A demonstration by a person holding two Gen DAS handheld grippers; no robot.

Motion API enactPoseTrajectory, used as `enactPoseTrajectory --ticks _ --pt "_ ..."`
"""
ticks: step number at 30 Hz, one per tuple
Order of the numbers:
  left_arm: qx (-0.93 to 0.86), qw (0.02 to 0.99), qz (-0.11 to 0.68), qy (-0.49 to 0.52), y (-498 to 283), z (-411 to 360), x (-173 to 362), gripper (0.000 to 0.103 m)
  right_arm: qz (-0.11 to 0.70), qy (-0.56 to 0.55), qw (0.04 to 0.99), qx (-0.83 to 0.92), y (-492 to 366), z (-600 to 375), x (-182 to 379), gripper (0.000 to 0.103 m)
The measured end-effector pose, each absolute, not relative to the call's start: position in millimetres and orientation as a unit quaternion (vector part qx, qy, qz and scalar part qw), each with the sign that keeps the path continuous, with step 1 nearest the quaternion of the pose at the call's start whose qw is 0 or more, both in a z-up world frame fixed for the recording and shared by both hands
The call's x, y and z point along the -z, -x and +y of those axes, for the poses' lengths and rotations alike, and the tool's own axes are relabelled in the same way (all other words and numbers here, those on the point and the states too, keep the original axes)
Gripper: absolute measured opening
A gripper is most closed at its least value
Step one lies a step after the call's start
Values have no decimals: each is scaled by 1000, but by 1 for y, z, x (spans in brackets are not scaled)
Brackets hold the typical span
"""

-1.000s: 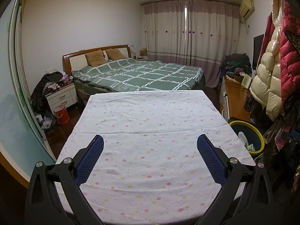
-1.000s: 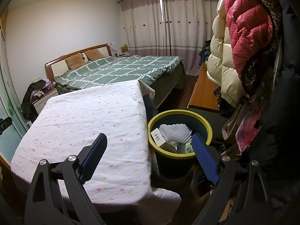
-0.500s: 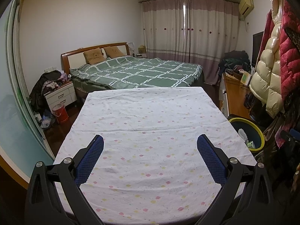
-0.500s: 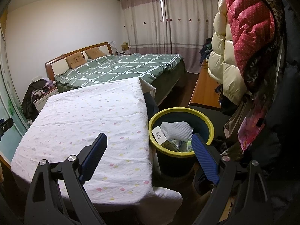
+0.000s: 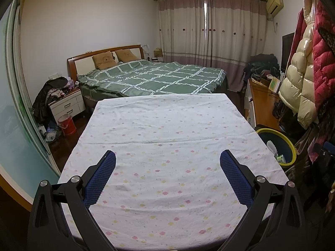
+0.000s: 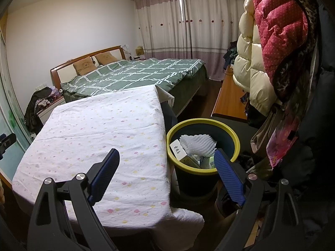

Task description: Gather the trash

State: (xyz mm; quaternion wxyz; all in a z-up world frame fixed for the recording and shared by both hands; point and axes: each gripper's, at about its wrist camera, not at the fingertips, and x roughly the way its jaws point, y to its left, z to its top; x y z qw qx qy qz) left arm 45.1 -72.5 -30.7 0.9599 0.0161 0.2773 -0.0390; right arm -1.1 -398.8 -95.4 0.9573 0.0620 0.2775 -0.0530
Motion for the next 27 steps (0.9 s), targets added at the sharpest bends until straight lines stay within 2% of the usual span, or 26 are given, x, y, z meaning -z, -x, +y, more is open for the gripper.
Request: enactPoseTrajectory --ticks 27 --pt "39 957 288 -20 -49 -74 36 98 282 -65 956 54 0 -400 102 87"
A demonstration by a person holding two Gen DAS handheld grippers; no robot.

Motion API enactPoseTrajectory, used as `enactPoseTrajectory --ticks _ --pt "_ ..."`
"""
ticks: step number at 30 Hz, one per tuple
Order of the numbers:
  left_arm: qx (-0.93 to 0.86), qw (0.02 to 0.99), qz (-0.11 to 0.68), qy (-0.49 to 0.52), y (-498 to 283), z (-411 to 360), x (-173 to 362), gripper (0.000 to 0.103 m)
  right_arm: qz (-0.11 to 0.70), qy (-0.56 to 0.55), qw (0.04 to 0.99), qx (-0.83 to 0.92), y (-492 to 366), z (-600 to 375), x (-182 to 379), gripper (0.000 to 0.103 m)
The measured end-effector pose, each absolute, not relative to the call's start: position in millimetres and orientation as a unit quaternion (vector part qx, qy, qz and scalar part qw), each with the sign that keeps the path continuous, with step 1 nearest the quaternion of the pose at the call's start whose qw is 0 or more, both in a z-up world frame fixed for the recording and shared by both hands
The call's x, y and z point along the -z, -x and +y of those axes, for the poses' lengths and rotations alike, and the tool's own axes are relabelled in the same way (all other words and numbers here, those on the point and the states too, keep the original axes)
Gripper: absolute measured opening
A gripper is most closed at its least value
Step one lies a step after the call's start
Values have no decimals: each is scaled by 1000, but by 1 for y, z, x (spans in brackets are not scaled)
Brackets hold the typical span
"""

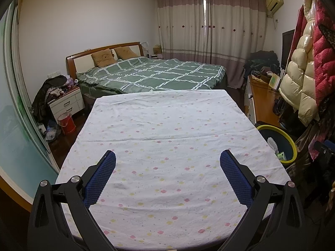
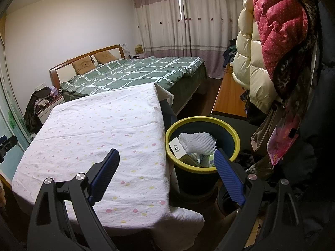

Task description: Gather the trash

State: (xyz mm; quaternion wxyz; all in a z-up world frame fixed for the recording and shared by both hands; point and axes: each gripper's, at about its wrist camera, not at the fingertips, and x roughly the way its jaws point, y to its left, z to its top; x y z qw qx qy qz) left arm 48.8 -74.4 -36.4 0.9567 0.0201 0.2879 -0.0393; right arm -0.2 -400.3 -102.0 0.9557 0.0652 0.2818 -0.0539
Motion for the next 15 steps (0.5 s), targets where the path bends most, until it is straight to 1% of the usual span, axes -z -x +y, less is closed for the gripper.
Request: enactPoseTrajectory --ticks 15 --pt "55 952 300 -12 -52 -78 39 98 287 -66 954 53 -2 -399 106 87"
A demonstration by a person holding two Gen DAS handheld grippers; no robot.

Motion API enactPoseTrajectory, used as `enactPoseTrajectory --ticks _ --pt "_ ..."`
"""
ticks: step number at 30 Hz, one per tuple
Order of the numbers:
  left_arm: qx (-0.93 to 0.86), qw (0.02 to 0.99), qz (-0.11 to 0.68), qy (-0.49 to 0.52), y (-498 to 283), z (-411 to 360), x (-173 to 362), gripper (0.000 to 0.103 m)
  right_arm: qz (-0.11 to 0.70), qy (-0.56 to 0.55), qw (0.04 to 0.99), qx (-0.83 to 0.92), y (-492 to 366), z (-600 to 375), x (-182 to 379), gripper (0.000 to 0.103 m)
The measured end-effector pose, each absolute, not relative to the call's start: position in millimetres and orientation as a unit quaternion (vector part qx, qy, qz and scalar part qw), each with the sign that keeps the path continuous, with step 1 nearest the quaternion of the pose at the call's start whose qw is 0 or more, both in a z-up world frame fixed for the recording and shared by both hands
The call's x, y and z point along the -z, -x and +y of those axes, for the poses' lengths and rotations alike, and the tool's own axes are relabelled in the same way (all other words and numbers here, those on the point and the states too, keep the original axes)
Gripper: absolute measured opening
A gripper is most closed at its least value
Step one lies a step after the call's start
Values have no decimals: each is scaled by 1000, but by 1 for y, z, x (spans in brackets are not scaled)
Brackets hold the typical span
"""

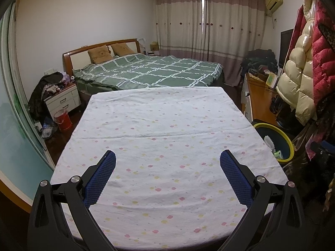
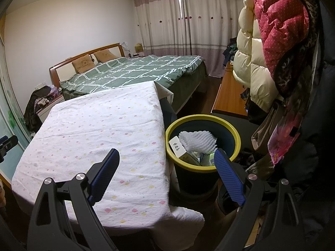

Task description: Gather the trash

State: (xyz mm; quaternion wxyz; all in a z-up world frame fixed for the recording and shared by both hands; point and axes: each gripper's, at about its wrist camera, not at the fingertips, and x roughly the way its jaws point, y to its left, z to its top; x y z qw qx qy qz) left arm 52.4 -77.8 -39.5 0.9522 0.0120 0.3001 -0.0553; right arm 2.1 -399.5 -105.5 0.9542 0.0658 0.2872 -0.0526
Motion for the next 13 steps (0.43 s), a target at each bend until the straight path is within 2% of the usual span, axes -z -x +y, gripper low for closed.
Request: enactPoseTrajectory --ticks 8,13 --pt "61 949 308 -6 -68 -77 43 98 292 -67 953 38 -21 -395 105 89" --pt "39 941 335 -10 -117 -64 61 98 312 -57 948 10 -73 -374 111 94"
